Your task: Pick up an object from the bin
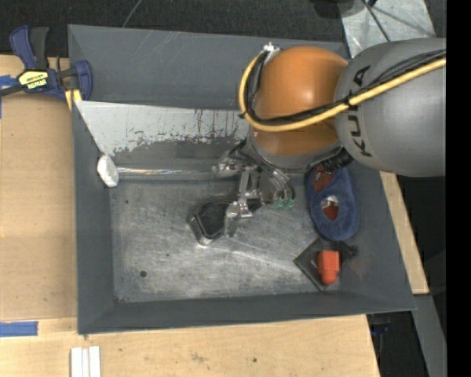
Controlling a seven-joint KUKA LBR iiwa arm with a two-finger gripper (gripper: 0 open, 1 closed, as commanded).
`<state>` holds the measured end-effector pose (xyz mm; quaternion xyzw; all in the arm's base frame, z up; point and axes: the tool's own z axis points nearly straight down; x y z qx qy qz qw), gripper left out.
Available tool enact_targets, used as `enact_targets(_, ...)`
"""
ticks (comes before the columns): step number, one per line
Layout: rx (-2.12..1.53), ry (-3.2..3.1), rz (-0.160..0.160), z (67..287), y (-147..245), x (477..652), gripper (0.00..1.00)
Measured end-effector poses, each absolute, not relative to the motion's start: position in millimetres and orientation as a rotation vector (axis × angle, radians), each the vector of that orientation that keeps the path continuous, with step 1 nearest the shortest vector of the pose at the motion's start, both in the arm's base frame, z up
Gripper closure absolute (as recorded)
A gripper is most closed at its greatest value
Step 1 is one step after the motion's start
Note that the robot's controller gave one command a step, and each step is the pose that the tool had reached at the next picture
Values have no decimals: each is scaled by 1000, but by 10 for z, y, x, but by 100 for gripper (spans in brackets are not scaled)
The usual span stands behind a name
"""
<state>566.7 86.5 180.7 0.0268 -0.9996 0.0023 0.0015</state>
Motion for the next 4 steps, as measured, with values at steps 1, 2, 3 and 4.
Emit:
enact_targets(1, -39, -3153, -1, 872, 604, 5683, 0)
enact_targets(2, 357, -3129, -3, 1408, 1144, 5643, 0)
enact_targets(3, 46, -3137, -3, 757, 846, 5789, 0)
enact_targets(4, 44, -3141, -3, 769, 843, 5796, 100)
